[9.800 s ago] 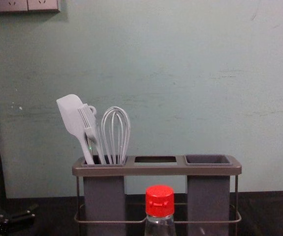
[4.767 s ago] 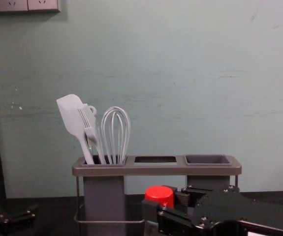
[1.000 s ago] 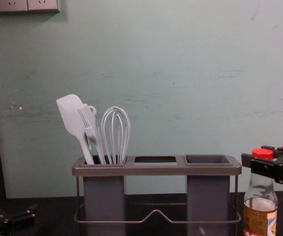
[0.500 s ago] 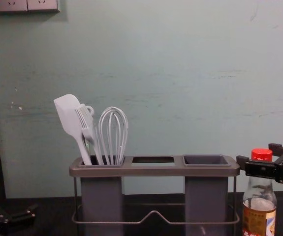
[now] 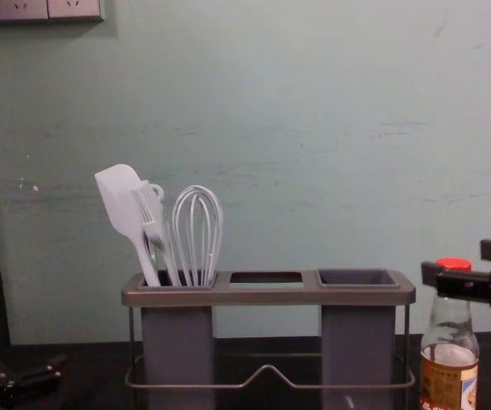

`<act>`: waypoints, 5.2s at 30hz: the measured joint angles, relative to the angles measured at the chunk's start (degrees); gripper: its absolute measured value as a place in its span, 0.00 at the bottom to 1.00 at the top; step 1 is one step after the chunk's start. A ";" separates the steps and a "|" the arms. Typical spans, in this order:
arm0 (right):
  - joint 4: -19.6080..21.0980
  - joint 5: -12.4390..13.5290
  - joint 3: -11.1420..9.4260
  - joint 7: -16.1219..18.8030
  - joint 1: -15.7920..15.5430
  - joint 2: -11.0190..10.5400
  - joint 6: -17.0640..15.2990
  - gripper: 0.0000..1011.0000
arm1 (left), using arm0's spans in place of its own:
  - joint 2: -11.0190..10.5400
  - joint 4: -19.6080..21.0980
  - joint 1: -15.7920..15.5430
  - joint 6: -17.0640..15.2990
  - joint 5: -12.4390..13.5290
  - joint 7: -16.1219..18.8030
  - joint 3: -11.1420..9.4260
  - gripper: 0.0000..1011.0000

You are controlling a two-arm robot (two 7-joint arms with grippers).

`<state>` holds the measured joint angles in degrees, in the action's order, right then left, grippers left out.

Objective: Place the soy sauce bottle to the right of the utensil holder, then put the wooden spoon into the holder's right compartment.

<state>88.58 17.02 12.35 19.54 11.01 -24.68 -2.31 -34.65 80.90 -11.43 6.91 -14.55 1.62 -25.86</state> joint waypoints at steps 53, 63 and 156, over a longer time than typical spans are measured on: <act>19.69 2.51 16.83 6.35 5.99 -7.07 -51.56 0.99 | 0.00 0.00 0.00 0.00 0.00 0.00 0.00 1.00; 15.30 -0.57 19.35 6.67 8.26 -5.91 -53.38 0.99 | 0.00 0.00 0.00 0.00 0.00 0.00 0.00 1.00; 10.67 -8.21 18.23 10.25 9.04 -1.21 -45.73 0.83 | 0.00 0.00 0.00 0.00 0.00 0.00 0.00 1.00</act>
<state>99.25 8.81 30.58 29.79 20.04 -25.88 -48.04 -34.65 80.90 -11.43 6.90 -14.55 1.62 -25.86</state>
